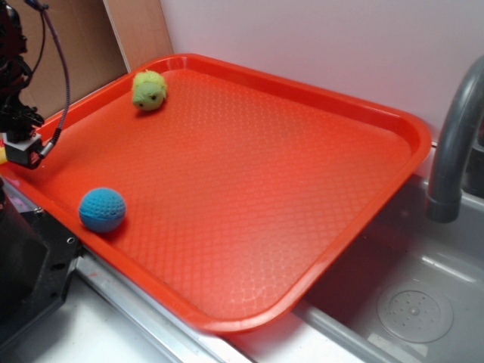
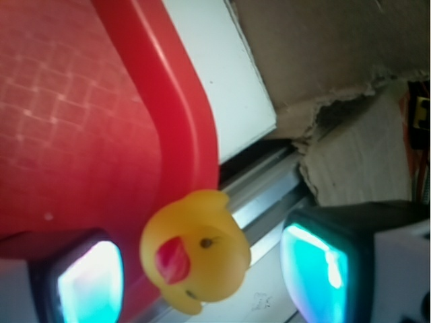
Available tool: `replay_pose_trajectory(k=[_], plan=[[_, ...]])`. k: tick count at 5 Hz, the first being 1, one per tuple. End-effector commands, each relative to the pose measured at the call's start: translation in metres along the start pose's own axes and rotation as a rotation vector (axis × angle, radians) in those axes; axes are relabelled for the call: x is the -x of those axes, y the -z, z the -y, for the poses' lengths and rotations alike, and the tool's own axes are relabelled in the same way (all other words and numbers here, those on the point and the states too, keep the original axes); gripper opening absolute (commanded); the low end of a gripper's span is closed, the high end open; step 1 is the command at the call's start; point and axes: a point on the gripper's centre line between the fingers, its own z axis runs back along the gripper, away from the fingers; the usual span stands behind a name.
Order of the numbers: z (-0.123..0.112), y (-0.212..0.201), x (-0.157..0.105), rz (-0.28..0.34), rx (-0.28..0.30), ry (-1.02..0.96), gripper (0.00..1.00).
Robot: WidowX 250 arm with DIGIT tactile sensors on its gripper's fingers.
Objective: Grab the yellow duck.
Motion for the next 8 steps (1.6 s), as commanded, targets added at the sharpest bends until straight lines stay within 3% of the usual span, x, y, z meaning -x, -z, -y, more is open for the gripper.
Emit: replay_pose_trajectory(k=[1, 2, 4, 5, 6, 8], plan=[[-0.012, 0.009, -0.002, -0.016, -0.03, -0.016, 1.0], [-0.007, 0.016, -0.003, -0.03, -0.033, -0.014, 0.0], [-0.003, -0.003, 0.0, 0.01, -0.033, -0.017, 0.0], [-0.003, -0.014, 0.0, 0.034, -0.002, -0.026, 0.0], [0.001, -0.042, -0.007, 0.071, 0.067, -0.045, 0.0], [0.029, -0.097, -0.03, 0.148, 0.121, 0.009, 0.0]])
